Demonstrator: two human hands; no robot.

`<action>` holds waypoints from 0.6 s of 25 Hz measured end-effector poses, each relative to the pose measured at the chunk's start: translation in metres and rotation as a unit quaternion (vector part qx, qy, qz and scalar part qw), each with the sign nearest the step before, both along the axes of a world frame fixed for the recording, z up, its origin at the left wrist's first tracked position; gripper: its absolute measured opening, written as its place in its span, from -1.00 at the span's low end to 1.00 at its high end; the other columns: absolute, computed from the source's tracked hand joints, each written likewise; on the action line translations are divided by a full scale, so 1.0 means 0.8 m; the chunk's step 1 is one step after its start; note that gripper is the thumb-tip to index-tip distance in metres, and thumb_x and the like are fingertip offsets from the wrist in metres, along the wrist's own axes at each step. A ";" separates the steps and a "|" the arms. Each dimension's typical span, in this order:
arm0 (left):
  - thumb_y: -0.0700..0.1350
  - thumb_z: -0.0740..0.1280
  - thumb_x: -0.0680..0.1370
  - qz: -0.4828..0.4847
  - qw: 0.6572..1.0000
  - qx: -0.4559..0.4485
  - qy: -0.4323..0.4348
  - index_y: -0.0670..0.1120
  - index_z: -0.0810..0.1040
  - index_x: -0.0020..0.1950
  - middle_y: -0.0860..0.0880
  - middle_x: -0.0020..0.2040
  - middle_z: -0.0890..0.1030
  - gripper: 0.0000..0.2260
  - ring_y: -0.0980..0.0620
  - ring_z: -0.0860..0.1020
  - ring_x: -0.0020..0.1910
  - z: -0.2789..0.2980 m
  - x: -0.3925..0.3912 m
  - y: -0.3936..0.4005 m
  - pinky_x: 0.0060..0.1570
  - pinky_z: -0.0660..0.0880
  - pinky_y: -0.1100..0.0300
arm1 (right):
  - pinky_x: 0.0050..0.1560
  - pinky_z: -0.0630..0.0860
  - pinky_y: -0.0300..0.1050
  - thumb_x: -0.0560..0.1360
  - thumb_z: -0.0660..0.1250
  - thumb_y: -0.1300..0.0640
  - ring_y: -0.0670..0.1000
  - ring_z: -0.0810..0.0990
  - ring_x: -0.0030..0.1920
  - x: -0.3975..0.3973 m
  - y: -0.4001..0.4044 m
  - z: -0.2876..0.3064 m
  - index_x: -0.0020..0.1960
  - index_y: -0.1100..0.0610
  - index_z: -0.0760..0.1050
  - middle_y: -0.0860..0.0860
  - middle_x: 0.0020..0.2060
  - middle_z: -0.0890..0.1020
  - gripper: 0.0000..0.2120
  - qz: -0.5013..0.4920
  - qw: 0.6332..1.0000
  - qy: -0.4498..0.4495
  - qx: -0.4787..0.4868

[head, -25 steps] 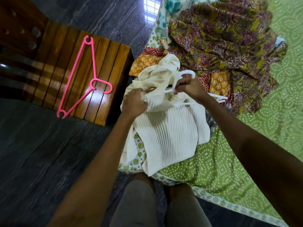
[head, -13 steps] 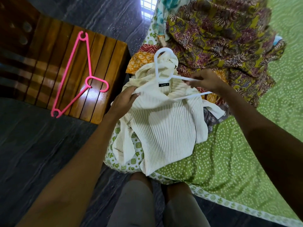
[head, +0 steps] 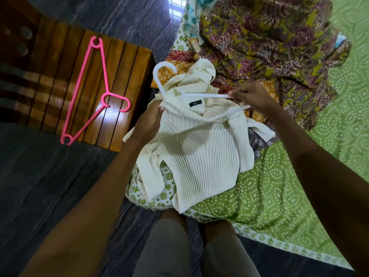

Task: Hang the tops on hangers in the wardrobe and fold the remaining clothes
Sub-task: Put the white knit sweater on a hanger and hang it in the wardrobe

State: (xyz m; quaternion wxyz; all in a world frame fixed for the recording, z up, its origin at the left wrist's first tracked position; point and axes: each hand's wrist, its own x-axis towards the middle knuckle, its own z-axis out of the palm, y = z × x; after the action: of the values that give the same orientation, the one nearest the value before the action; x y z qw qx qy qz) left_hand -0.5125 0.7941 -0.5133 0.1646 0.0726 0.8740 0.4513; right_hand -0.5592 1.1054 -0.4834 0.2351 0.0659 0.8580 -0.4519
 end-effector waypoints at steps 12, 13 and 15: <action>-0.11 0.20 0.59 -0.008 0.981 -0.185 0.057 -0.24 0.48 0.22 -0.20 0.17 0.53 -0.71 -0.15 0.47 0.19 0.077 -0.034 0.108 0.13 0.35 0.06 | -0.14 0.47 -0.07 0.40 0.25 0.45 0.03 0.53 -0.12 -0.010 -0.059 -0.005 0.03 0.30 0.58 0.13 -0.16 0.60 -0.73 0.028 0.999 0.041 0.008; -0.14 0.20 0.58 -0.058 0.989 -0.123 0.056 -0.23 0.44 0.28 -0.19 0.22 0.50 -0.70 -0.13 0.44 0.23 0.076 -0.045 0.123 0.19 0.33 0.06 | -0.15 0.45 -0.14 0.37 0.21 0.48 0.01 0.51 -0.13 -0.010 -0.063 0.000 0.03 0.30 0.58 0.09 -0.17 0.59 -0.69 0.049 0.997 0.052 0.006; -0.13 0.18 0.60 -0.107 0.993 -0.054 -0.010 -0.22 0.42 0.26 -0.18 0.16 0.54 -0.73 -0.13 0.49 0.15 0.057 -0.062 0.140 0.12 0.40 0.01 | -0.16 0.42 -0.20 0.36 0.17 0.49 -0.02 0.50 -0.12 -0.009 -0.067 0.012 0.03 0.33 0.56 0.07 -0.15 0.57 -0.68 0.079 0.995 0.054 -0.013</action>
State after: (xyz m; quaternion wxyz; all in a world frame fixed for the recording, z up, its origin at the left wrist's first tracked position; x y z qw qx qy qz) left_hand -0.5622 0.9058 -0.4678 0.2245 0.1518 0.8826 0.3842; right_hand -0.5667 1.0520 -0.4738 0.2242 -0.0303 0.8659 -0.4461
